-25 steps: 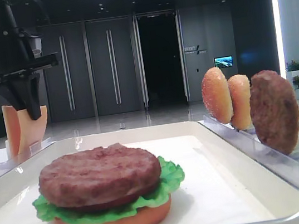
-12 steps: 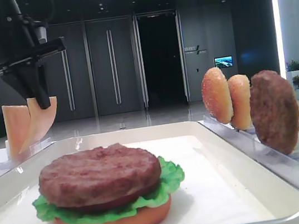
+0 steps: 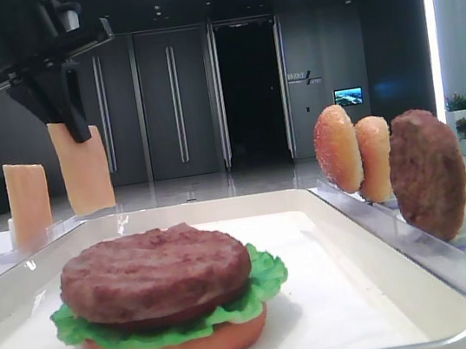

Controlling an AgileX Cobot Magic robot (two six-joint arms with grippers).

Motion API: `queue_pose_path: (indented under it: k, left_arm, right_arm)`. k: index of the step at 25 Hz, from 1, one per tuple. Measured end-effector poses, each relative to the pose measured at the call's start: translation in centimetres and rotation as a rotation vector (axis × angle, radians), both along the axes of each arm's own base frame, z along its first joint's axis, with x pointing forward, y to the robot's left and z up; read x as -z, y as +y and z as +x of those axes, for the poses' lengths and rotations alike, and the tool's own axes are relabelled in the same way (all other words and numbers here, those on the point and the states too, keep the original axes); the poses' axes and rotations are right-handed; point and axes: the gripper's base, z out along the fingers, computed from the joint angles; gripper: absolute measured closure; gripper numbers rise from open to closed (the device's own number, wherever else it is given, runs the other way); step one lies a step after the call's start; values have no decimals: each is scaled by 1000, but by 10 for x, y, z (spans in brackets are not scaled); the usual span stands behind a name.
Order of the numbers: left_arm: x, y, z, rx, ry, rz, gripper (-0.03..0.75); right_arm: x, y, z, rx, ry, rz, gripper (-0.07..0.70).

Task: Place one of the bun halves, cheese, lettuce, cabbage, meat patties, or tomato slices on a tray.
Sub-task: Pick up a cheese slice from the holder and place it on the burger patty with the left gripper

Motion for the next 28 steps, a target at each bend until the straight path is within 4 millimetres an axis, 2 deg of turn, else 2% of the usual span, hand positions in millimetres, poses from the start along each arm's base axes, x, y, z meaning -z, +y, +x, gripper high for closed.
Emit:
queue_pose_path:
  k: [13, 28]
  left_arm:
    - [-24, 9, -47, 21, -39, -70, 682]
    - [-33, 13, -95, 98, -100, -197, 683]
  right_arm:
    - [0, 0, 0, 0, 0, 0, 97]
    - [0, 0, 0, 0, 0, 0, 97]
